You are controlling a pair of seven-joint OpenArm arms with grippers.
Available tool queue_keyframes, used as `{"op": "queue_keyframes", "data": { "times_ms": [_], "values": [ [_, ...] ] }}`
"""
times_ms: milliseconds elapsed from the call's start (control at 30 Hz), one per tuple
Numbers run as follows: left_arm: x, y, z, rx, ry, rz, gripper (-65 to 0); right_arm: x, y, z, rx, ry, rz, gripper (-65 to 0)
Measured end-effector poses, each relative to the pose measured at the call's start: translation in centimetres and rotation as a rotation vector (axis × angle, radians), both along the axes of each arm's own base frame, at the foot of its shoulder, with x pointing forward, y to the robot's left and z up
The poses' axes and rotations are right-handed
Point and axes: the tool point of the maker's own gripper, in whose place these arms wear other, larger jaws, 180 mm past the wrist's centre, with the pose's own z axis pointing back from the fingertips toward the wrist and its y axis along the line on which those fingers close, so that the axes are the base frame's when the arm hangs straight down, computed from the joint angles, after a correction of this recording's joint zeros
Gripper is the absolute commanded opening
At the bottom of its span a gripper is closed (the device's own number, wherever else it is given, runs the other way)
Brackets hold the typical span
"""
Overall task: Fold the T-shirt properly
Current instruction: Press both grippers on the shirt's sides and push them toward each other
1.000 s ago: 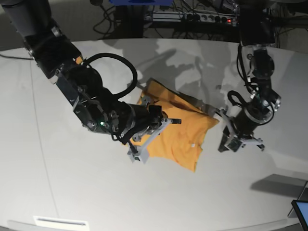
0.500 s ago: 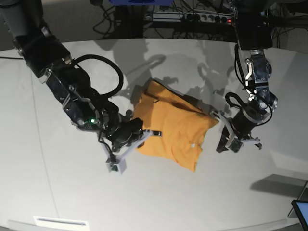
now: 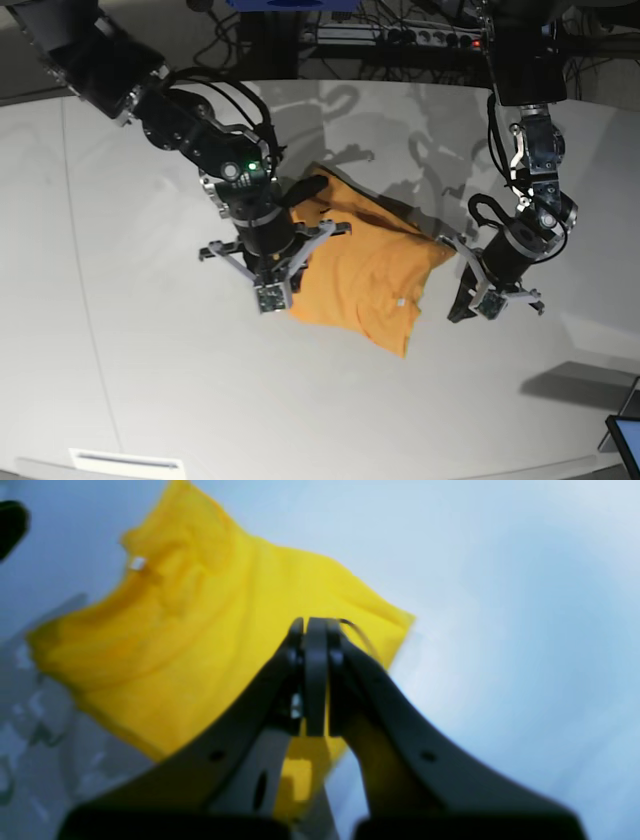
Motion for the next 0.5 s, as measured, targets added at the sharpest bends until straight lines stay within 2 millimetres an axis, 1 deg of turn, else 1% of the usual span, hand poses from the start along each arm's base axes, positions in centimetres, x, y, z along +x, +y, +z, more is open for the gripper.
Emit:
{"op": "queue_keyframes", "data": {
  "times_ms": [67,133,200,300,333,367,433,500],
  "values": [
    [0.0,-0.2,-0.1,-0.006,0.001,0.003,-65.0,-0.4,0.5,-1.2,-0.009,0.057,0.003,-65.0],
    [0.3,-0.6,0.0,-0.022,-0.003,0.003,-65.0,-0.8,1.1,-1.8,-0.009,0.092,0.007,-65.0],
    [0.6,-1.0,-0.1,-0.038,-0.003,0.000,-65.0,-0.9,1.8,-1.5,0.008,0.095,0.012,-65.0],
    [0.3,-0.6,-1.2,-0.037,0.028,0.012,-65.0,-0.8,3.1,-0.7,0.025,0.080,0.031,-65.0],
    [0.2,-0.5,-1.6,-0.034,0.040,0.014,-65.0,-0.9,3.3,-0.8,0.012,0.079,0.045,-65.0],
    [0.0,-0.3,-2.0,-0.032,0.052,0.016,-65.0,-0.9,3.7,-1.2,-0.004,0.090,0.059,-65.0],
    [0.0,-0.2,-2.2,-0.031,0.057,0.019,-65.0,-1.2,4.4,-2.2,-0.035,0.116,0.079,-65.0],
    [0.2,-0.4,-1.9,-0.043,0.047,0.017,-65.0,-1.5,4.9,-3.0,-0.050,0.134,0.090,-65.0]
  ]
}}
